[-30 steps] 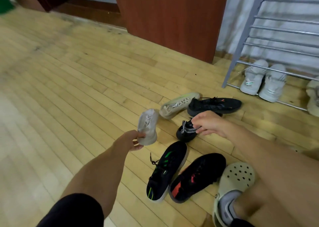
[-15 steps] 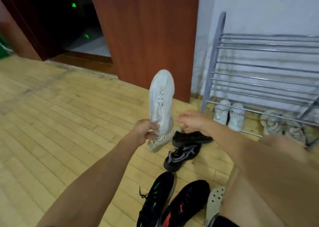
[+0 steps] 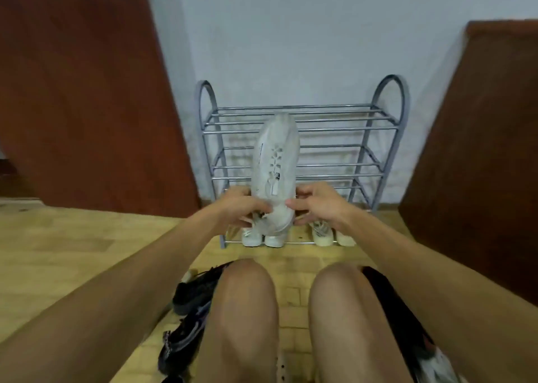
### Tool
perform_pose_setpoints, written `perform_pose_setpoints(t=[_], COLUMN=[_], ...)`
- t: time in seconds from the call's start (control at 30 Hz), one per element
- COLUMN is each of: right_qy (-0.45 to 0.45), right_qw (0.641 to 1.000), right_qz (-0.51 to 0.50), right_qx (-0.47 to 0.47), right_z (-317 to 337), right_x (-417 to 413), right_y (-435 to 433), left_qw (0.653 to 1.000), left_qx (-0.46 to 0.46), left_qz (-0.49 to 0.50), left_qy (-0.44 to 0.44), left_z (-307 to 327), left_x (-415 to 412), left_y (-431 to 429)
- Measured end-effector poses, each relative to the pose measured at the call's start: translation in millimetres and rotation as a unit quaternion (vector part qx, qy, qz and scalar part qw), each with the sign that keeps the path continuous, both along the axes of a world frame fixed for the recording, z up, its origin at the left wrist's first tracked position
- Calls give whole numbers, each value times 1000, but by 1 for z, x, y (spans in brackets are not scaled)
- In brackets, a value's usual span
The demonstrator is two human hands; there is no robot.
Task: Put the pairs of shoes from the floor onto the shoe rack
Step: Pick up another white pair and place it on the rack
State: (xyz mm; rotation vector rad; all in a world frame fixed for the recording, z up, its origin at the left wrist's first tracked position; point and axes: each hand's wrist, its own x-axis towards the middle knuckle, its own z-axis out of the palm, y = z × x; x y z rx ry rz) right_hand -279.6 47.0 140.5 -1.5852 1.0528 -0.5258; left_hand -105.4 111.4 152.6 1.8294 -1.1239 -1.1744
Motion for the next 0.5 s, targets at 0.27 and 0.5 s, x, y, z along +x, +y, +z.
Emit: perform_pose_setpoints(t=[0.27, 0.5], right_qy=[42, 45], right_qw=[995, 963], right_qz=[-38, -180], right_qx=[77, 198], right_z=[-61, -138], right_x=[-156, -270], right_y=[-34, -27], left_qw=[991, 967], left_qx=[85, 175], left_qz=[-98, -160], left_qy=[16, 89], left_z=[-62, -131], left_x=[-139, -235], left_y=[-68, -79])
